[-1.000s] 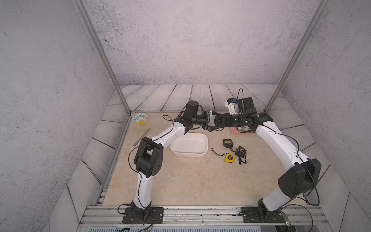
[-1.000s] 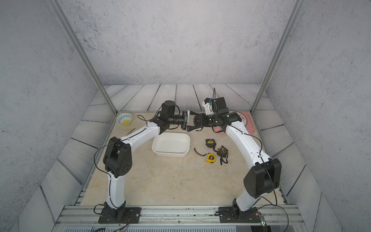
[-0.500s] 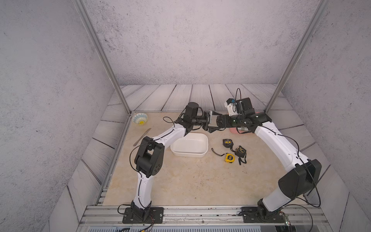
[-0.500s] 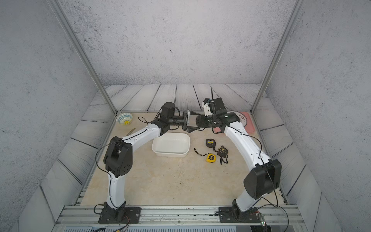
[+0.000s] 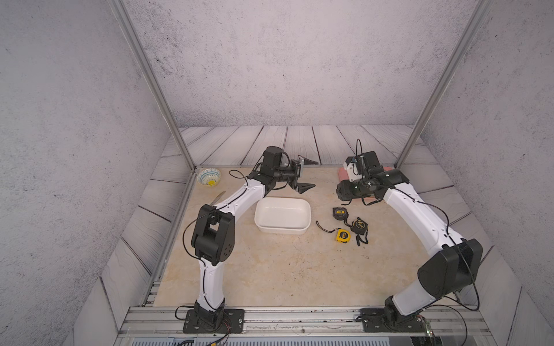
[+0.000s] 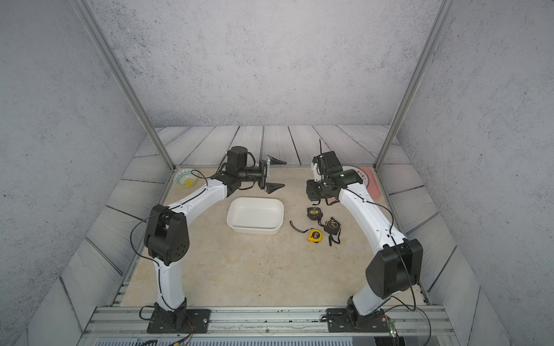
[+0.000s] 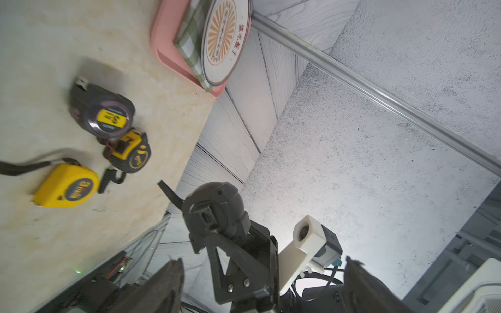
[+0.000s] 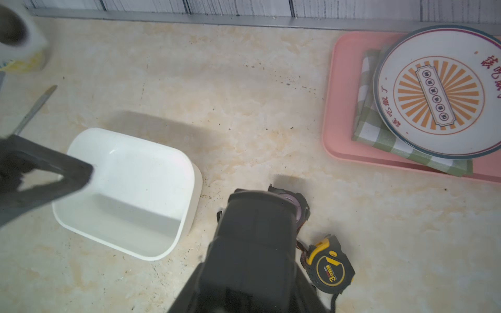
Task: Take the tape measure out of the storage box
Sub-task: Place the tape measure at the center of the board.
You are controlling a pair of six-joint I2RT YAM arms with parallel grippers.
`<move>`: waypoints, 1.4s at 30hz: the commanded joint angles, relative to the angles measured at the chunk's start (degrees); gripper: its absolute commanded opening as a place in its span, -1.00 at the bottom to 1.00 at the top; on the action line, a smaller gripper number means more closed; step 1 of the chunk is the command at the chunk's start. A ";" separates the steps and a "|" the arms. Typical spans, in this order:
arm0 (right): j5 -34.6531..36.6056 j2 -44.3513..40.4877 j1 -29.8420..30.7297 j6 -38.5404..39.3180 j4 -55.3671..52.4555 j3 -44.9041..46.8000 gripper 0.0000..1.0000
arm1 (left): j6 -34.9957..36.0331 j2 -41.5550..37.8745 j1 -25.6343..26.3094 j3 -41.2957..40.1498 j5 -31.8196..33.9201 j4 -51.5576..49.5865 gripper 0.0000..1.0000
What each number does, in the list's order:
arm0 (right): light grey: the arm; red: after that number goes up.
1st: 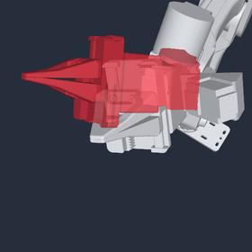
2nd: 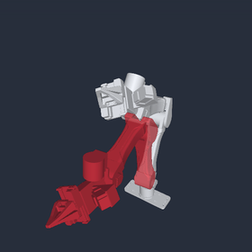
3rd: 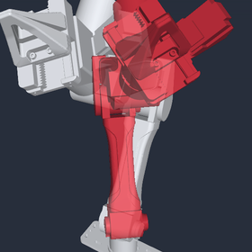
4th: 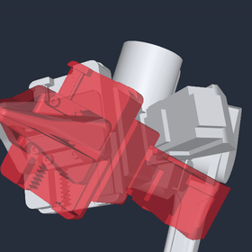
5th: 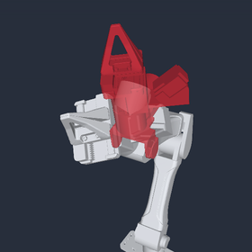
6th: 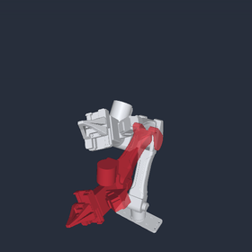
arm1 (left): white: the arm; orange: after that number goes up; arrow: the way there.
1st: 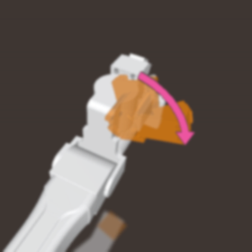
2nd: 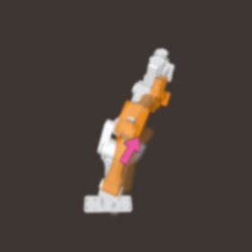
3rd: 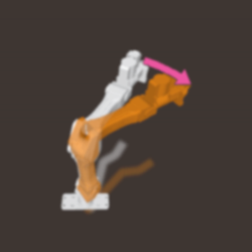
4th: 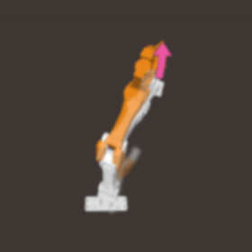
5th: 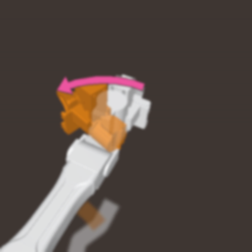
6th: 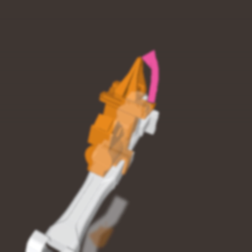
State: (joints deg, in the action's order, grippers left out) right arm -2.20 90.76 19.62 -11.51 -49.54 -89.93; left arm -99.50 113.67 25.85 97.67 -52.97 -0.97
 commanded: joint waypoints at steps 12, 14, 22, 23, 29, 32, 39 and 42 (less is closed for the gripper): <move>29.52 3.60 7.63 1.46 -10.20 0.83 -1.00 | 34.29 -6.61 -8.71 12.46 11.04 -41.03 0.80; 30.71 3.55 10.23 0.24 -11.54 1.19 -1.00 | 36.08 -7.28 -8.75 13.61 12.73 -43.74 0.79; 36.66 2.81 16.45 -3.56 -13.45 8.62 -1.00 | 41.64 -11.39 -9.13 13.58 16.95 -48.82 0.77; 37.18 2.53 16.85 -3.61 -13.23 9.61 -1.00 | 42.26 -11.80 -9.23 13.54 17.18 -49.44 0.76; 40.48 5.11 22.92 -3.88 -12.00 13.45 -1.00 | 45.44 -15.81 -9.76 11.30 16.67 -51.59 0.75; 41.90 8.01 26.25 -3.70 -10.78 13.97 -1.00 | 46.31 -18.42 -10.11 8.85 16.89 -51.50 0.74; 44.70 13.09 31.10 -4.35 -6.85 16.19 -1.00 | 47.65 -21.96 -10.93 4.94 16.75 -52.34 0.73; 45.23 14.42 31.94 -4.41 -4.05 17.24 -1.00 | 47.83 -23.50 -10.90 3.88 17.58 -52.33 0.72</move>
State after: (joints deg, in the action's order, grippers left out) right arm 38.81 103.00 51.07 -14.79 -55.94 -73.12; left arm -53.34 92.03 15.42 102.56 -36.29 -52.40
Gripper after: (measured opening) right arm 0.414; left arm 0.862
